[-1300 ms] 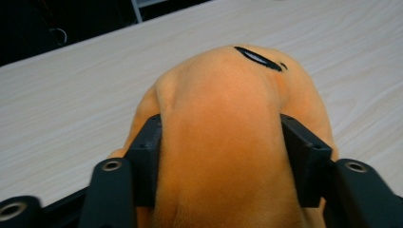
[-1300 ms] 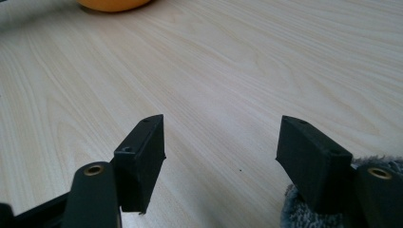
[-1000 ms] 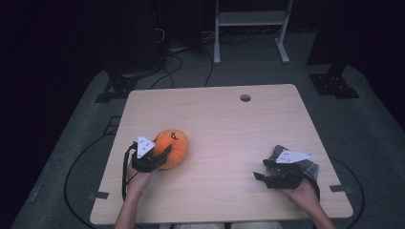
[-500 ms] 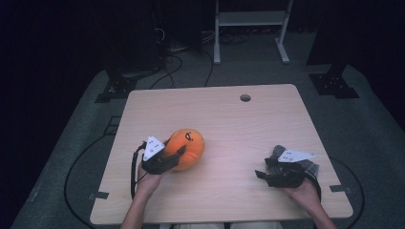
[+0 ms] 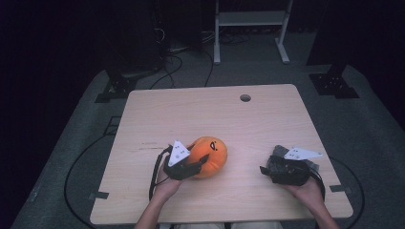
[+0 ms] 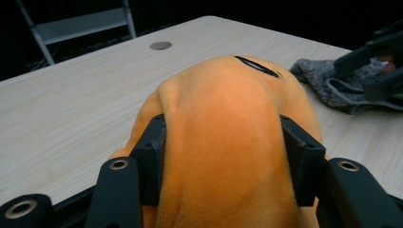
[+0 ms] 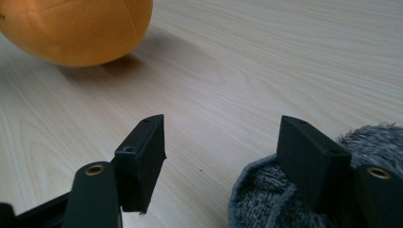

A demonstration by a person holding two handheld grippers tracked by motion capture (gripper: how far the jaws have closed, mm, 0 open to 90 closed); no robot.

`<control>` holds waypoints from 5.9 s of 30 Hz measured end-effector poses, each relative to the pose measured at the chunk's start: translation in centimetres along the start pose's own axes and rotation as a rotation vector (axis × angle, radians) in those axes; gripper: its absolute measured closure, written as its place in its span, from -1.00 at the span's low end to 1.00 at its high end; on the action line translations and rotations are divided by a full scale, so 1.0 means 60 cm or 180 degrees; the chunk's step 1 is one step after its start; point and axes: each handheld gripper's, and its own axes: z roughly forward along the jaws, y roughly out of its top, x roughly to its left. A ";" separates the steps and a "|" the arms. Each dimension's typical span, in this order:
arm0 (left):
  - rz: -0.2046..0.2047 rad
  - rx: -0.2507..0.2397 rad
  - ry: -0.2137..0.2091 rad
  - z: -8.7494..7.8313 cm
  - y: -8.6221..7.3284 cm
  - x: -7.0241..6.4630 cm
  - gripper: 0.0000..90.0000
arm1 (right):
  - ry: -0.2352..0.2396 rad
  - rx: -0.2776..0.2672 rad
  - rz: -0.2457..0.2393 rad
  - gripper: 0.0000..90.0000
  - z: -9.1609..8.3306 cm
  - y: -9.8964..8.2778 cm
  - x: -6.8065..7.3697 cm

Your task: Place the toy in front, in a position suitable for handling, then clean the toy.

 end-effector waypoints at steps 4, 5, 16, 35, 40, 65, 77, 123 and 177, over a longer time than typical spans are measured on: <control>0.0043 0.0016 -0.0073 0.008 0.001 -0.011 0.00 | -0.0023 -0.0008 0.0028 -0.28 -0.002 -0.001 -0.004; 0.0059 0.0025 -0.0116 0.013 0.001 -0.019 -0.01 | -0.0042 -0.0020 0.0044 -0.28 -0.003 -0.001 -0.007; 0.0179 0.0048 -0.0285 0.034 0.001 -0.049 -0.03 | -0.0093 -0.0033 0.0088 -0.28 -0.008 -0.003 -0.015; 0.0196 -0.0228 -0.0392 0.013 0.012 -0.049 -0.69 | -0.0285 -0.0090 0.0214 -0.28 -0.030 -0.010 -0.042; 0.0191 -0.0238 -0.0345 0.005 0.008 -0.041 -0.70 | -0.0324 -0.0128 0.0267 -0.29 -0.035 -0.011 -0.053; 0.0291 -0.0022 -0.0427 0.015 -0.001 -0.041 -0.72 | -0.0788 0.0472 0.0251 0.14 0.022 -0.020 -0.076; 0.0338 0.0056 -0.0488 0.009 0.000 -0.036 -0.74 | -0.0753 0.0511 0.0371 0.66 0.018 -0.017 -0.074; 0.0289 0.0150 -0.0625 0.029 -0.021 -0.026 -0.35 | 0.0138 -0.0250 -0.0526 0.72 0.038 0.046 0.110; 0.0186 0.0195 -0.0457 0.043 -0.022 -0.033 -0.15 | -0.0076 -0.0288 -0.0431 0.72 0.024 0.044 0.095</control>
